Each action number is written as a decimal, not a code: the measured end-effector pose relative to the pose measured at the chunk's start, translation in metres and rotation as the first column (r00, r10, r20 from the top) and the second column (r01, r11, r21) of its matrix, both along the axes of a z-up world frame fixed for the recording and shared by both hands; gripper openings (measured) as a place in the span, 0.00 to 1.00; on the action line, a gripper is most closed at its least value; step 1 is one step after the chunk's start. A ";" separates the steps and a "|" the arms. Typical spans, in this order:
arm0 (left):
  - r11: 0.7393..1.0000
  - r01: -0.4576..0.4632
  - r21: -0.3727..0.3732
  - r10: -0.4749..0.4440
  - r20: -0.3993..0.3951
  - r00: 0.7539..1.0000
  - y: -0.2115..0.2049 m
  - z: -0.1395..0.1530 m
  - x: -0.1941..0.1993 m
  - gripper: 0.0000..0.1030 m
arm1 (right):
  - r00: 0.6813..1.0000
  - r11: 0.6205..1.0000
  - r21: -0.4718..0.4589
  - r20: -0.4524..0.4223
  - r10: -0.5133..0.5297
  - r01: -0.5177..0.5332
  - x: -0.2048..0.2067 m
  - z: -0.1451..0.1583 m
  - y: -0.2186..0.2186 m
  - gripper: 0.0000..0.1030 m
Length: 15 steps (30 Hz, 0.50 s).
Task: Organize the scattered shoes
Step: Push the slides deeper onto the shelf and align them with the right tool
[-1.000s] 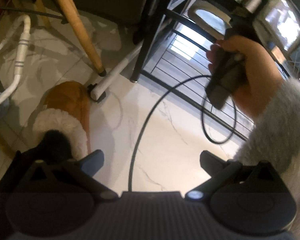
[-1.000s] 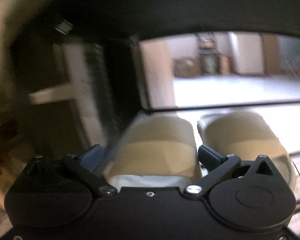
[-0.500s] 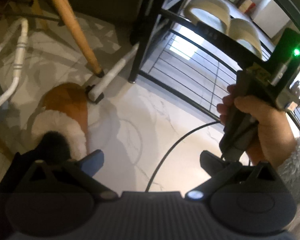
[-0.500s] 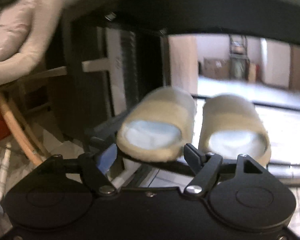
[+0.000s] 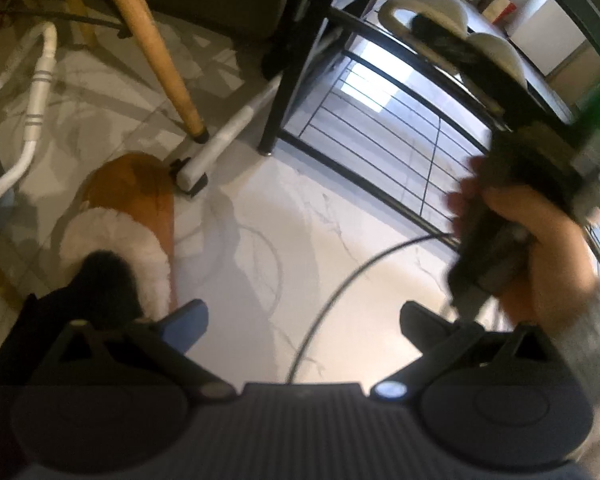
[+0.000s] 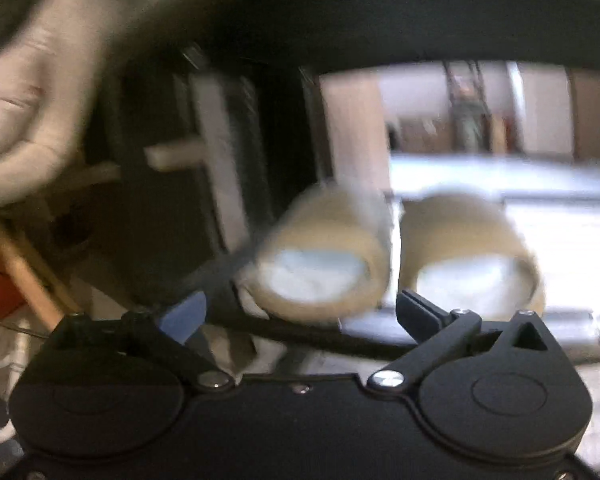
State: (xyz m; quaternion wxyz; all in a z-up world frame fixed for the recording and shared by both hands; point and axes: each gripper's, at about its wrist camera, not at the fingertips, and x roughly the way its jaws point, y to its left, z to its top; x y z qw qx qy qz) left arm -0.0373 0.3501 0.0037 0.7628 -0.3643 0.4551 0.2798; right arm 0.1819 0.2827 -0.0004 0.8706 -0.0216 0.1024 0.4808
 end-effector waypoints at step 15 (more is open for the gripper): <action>1.000 0.003 -0.011 -0.003 0.004 1.000 0.001 0.000 -0.002 0.99 | 0.927 0.945 -0.050 -0.185 -0.325 0.322 0.096 -0.005 -0.056 0.71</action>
